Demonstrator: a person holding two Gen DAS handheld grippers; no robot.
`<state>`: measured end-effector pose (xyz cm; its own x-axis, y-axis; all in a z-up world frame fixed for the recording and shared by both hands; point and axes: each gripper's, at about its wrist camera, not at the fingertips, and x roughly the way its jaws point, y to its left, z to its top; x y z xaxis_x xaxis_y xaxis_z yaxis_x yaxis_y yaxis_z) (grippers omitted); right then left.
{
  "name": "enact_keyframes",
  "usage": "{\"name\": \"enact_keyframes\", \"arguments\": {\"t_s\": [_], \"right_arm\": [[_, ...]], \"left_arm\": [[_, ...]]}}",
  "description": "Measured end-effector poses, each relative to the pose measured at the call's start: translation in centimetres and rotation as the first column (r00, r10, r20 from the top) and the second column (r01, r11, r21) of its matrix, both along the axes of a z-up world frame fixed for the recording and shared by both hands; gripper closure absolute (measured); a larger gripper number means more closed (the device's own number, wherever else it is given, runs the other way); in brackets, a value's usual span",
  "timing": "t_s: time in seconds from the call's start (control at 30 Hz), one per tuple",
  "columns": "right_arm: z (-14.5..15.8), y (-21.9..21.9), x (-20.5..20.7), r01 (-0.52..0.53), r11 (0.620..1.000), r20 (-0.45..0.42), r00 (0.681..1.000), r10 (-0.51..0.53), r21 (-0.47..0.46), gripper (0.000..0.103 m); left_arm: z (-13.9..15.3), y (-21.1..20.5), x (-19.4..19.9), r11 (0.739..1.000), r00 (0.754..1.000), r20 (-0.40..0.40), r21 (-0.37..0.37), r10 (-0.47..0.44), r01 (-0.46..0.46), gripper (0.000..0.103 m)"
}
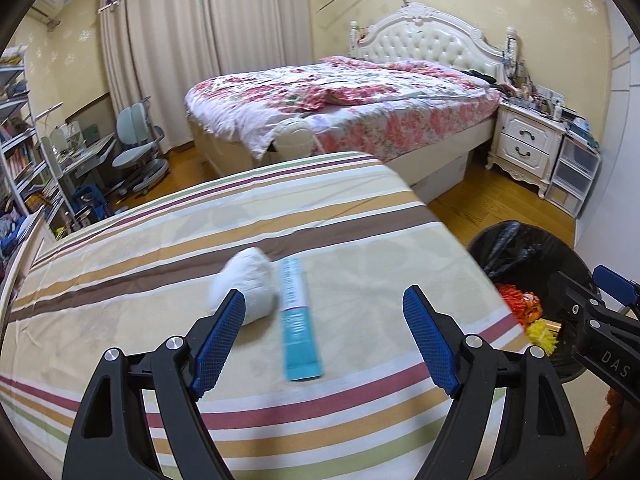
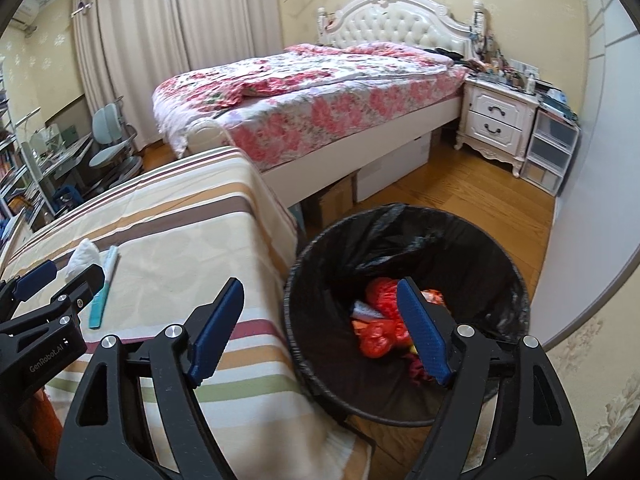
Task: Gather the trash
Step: 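Move both open tools back over the cloth and tube on the bedspread, then grasp the teal tube with the right tool while the left tool grasps the white cloth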
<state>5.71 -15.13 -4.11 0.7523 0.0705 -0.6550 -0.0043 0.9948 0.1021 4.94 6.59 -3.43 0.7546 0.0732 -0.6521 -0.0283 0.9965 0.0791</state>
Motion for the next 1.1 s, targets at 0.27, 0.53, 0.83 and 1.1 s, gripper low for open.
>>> {"name": "enact_keyframes", "arguments": {"t_s": [0.27, 0.53, 0.83, 1.1], "right_arm": [[0.2, 5.3, 0.3, -0.114, 0.993, -0.012, 0.993, 0.114, -0.009, 0.026], [0.5, 11.5, 0.5, -0.234, 0.972, -0.025, 0.972, 0.233, -0.035, 0.026], [-0.2, 16.9, 1.1, -0.323, 0.944, -0.069, 0.945, 0.318, -0.064, 0.029], [-1.4, 19.7, 1.8, -0.365, 0.925, -0.132, 0.927, 0.352, -0.102, 0.052]], "left_arm": [[0.2, 5.3, -1.5, 0.995, 0.995, -0.004, -0.018, 0.096, -0.096, 0.024], [-0.3, 9.8, -2.7, 0.983, 0.983, -0.012, -0.02, 0.181, -0.181, 0.024], [-1.0, 14.4, -3.6, 0.961, 0.962, -0.036, -0.037, 0.272, -0.274, 0.024], [-1.5, 15.4, -3.8, 0.956, 0.958, -0.049, -0.055, 0.284, -0.287, 0.024]]}}
